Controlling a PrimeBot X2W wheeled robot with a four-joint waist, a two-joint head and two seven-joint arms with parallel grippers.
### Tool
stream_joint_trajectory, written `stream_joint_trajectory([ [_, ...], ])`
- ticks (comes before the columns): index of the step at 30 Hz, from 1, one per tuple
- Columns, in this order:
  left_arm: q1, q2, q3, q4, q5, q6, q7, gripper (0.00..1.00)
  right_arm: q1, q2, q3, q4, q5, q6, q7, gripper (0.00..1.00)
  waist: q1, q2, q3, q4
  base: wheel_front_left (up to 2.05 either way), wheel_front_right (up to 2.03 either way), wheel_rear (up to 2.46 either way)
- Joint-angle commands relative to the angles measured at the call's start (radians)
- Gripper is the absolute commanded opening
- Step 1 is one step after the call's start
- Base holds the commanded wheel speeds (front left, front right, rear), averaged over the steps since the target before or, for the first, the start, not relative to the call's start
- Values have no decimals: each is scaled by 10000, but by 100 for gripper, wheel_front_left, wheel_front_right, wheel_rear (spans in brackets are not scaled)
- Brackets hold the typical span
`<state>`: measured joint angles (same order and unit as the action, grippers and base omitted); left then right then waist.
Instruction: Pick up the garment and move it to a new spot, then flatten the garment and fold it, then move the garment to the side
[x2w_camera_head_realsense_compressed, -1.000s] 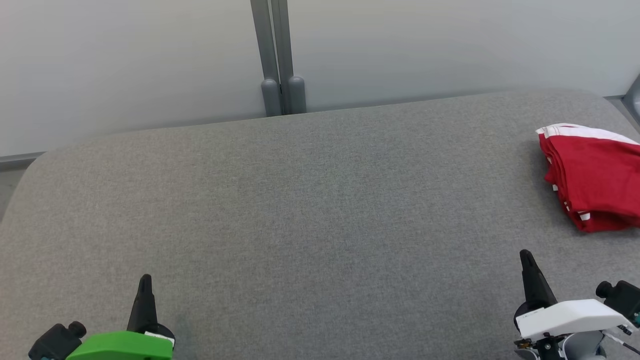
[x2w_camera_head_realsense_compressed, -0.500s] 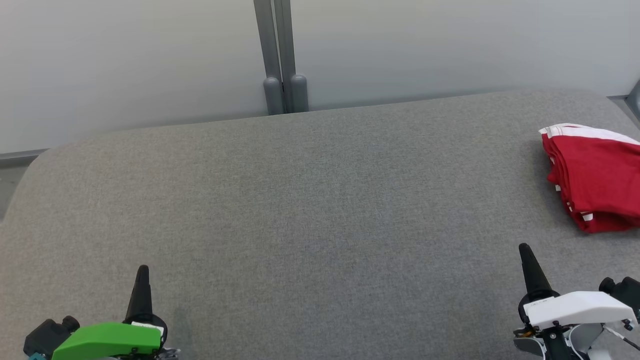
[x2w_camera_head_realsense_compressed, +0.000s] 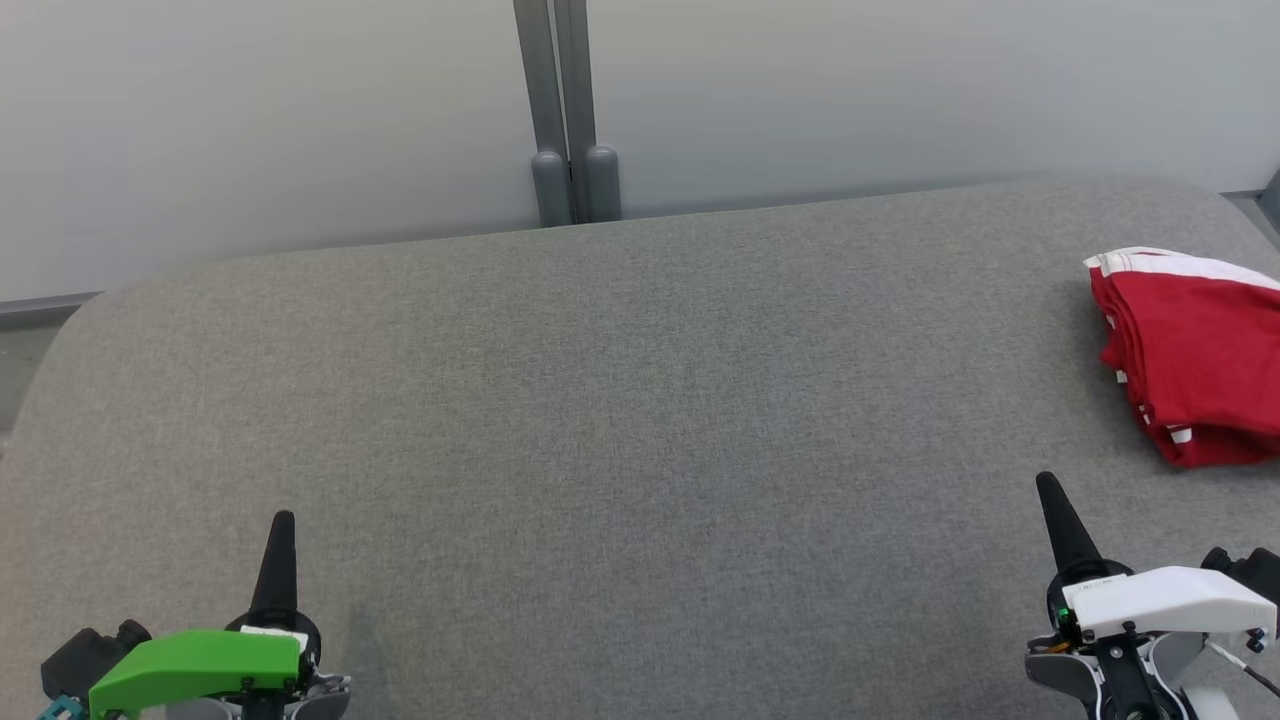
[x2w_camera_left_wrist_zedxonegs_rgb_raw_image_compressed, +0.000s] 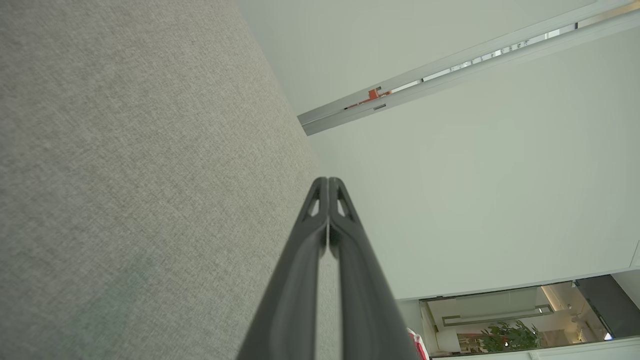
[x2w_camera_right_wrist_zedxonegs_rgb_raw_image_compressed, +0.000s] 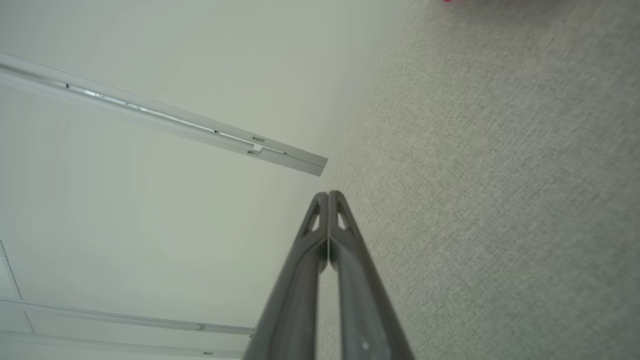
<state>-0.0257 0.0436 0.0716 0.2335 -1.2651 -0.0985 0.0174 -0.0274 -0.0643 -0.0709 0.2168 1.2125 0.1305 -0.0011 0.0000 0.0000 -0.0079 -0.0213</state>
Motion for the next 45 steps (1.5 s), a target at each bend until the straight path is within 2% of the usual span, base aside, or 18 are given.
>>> stream_joint_trajectory([
  [1, -248, 76, 73, -38, -285, -93, 58, 0, -204, -38, -39, -22, 268, 5, 81, 0, 0, 0, 3, 6, 0, 0, 0],
  [45, -894, 98, 430, 120, -3334, -353, 955, 0, -829, 28, -287, 271, 3935, 4, 1008, 0, 0, 0, 102, 197, 0, 0, 0],
])
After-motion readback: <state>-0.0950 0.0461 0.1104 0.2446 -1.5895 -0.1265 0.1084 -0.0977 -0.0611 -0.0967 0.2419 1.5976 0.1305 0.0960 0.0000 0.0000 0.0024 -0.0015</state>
